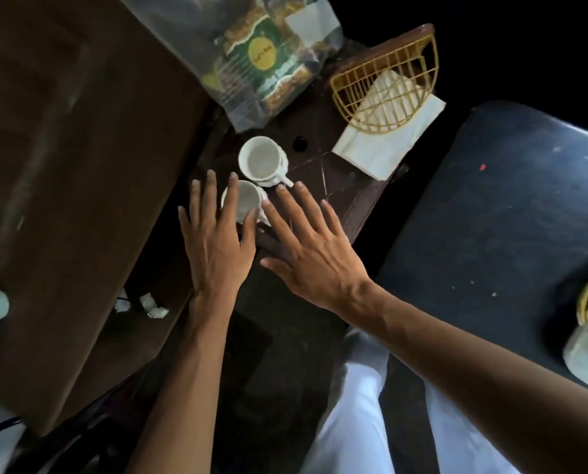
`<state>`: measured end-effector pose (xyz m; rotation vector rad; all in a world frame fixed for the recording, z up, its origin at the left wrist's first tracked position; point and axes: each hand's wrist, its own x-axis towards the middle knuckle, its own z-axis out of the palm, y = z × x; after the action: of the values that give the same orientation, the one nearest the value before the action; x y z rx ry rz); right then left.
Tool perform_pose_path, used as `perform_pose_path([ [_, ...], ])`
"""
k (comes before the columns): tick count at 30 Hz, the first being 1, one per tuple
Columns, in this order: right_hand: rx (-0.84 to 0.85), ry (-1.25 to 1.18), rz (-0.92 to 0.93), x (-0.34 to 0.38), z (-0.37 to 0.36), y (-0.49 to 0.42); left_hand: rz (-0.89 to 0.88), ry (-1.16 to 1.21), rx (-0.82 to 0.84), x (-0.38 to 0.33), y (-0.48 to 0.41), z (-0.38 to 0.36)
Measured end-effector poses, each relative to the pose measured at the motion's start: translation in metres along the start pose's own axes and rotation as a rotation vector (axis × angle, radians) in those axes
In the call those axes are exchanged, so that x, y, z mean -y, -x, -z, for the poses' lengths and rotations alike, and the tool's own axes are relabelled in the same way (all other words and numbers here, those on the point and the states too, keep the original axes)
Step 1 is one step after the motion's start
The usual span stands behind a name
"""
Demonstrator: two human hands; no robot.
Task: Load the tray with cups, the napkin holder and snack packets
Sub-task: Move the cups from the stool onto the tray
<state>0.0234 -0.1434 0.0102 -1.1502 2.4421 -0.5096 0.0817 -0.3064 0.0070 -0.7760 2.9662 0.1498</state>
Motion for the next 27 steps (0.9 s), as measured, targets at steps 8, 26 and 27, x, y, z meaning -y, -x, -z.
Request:
perform_pose_path([
  [8, -0.077, -0.238, -0.171, 0.019, -0.011, -0.027, 0.096, 0.485, -0.059, 0.000, 0.001, -0.011],
  [26, -0.248, -0.538, -0.273, -0.031, 0.003, 0.047, 0.495, 1.024, -0.075, -0.069, 0.036, 0.003],
  [27, -0.282, -0.529, -0.284, -0.038, 0.007, 0.058, 0.496, 1.043, -0.064, -0.081, 0.041, 0.004],
])
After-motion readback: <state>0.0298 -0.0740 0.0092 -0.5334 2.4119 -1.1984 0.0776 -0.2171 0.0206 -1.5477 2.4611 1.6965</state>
